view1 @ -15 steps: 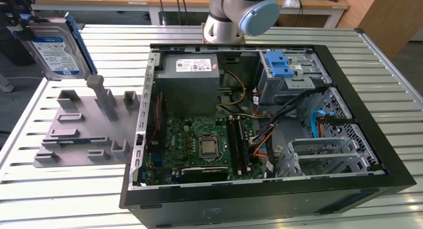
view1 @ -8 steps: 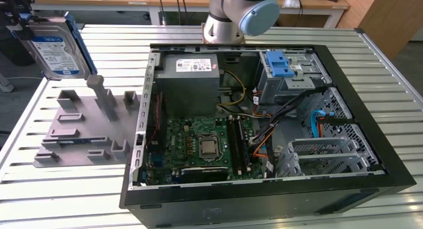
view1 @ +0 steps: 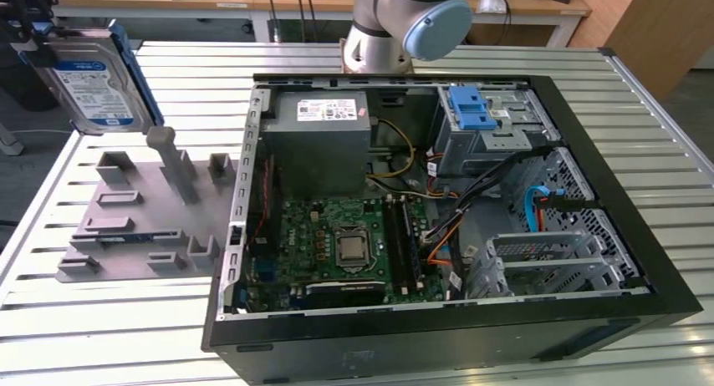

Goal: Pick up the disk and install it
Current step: 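Pick up the disk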

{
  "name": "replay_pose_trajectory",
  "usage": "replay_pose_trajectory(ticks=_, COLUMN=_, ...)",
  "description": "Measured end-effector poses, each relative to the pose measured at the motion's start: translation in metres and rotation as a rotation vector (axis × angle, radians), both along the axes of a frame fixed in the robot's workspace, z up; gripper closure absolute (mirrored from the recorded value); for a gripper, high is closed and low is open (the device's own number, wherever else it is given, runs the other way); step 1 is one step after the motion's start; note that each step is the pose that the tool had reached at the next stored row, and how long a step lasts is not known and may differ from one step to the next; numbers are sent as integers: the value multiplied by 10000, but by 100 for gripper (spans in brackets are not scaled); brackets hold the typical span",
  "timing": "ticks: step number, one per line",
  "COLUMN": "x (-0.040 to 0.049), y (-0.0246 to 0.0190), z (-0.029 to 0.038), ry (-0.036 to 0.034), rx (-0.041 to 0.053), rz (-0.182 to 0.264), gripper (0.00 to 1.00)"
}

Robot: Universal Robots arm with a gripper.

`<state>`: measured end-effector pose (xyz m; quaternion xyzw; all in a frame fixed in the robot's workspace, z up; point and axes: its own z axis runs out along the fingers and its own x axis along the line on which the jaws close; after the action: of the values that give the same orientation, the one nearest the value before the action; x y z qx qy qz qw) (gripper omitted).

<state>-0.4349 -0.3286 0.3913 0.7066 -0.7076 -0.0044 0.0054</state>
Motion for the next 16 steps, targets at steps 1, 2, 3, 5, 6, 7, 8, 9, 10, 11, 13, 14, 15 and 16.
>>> replay_pose_trajectory(ticks=1, x=0, y=0, z=1, ry=0, rx=-1, rz=0, gripper=64)
replay_pose_trajectory(ticks=2, x=0, y=0, z=1, ry=0, rx=0, rz=0, gripper=64)
replay_pose_trajectory(ticks=3, x=0, y=0, z=2, ry=0, rx=0, rz=0, gripper=64)
replay_pose_trajectory(ticks=5, x=0, y=0, z=4, ry=1, rx=0, rz=0, gripper=64)
replay_pose_trajectory(ticks=6, x=0, y=0, z=7, ry=2, rx=-1, rz=1, gripper=64)
replay_pose_trajectory(ticks=7, x=0, y=0, z=10, ry=3, rx=-1, rz=0, gripper=64)
replay_pose_trajectory(ticks=8, x=0, y=0, z=22, ry=1, rx=-1, rz=0, gripper=64)
replay_pose_trajectory(ticks=9, x=0, y=0, z=32, ry=2, rx=-1, rz=1, gripper=64)
replay_pose_trajectory(ticks=10, x=0, y=0, z=44, ry=3, rx=-1, rz=1, gripper=64)
replay_pose_trajectory(ticks=11, x=-1, y=1, z=57, ry=1, rx=-1, rz=0, gripper=64)
replay_pose_trajectory(ticks=13, x=-1, y=1, z=88, ry=0, rx=0, rz=0, gripper=64)
replay_pose_trajectory(ticks=14, x=-1, y=1, z=99, ry=1, rx=0, rz=0, gripper=64)
replay_pose_trajectory(ticks=15, x=-1, y=1, z=108, ry=0, rx=0, rz=0, gripper=64)
replay_pose_trajectory(ticks=16, x=-1, y=1, z=118, ry=0, rx=0, rz=0, gripper=64)
